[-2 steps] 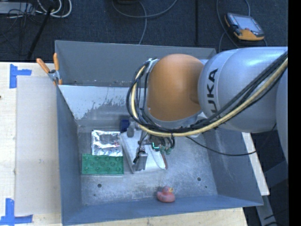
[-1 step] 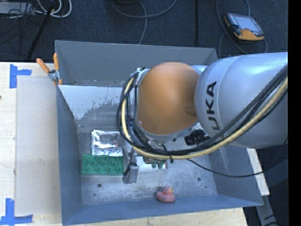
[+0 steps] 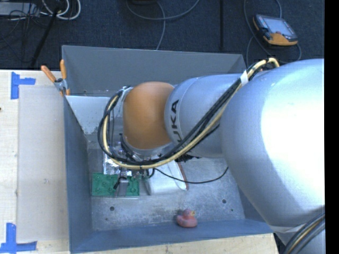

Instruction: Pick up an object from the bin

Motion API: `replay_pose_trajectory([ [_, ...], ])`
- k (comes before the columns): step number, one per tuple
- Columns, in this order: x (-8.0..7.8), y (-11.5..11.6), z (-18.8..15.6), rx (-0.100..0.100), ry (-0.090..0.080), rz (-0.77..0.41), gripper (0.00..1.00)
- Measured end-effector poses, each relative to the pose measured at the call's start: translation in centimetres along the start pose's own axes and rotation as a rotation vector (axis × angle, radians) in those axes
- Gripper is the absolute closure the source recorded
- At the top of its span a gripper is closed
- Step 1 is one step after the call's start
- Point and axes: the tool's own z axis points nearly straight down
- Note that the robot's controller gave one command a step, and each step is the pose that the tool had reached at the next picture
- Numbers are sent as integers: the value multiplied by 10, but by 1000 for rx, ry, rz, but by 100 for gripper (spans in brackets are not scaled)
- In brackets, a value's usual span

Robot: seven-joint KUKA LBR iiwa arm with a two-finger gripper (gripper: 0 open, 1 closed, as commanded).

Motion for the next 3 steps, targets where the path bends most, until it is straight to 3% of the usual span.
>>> replay_pose_trajectory([
  [1, -1, 0, -5, -1, -3, 4, 100],
  [2, 18, 5, -100, -4, -11, -33, 100],
  [3, 19, 4, -95, -1, -4, -30, 0],
])
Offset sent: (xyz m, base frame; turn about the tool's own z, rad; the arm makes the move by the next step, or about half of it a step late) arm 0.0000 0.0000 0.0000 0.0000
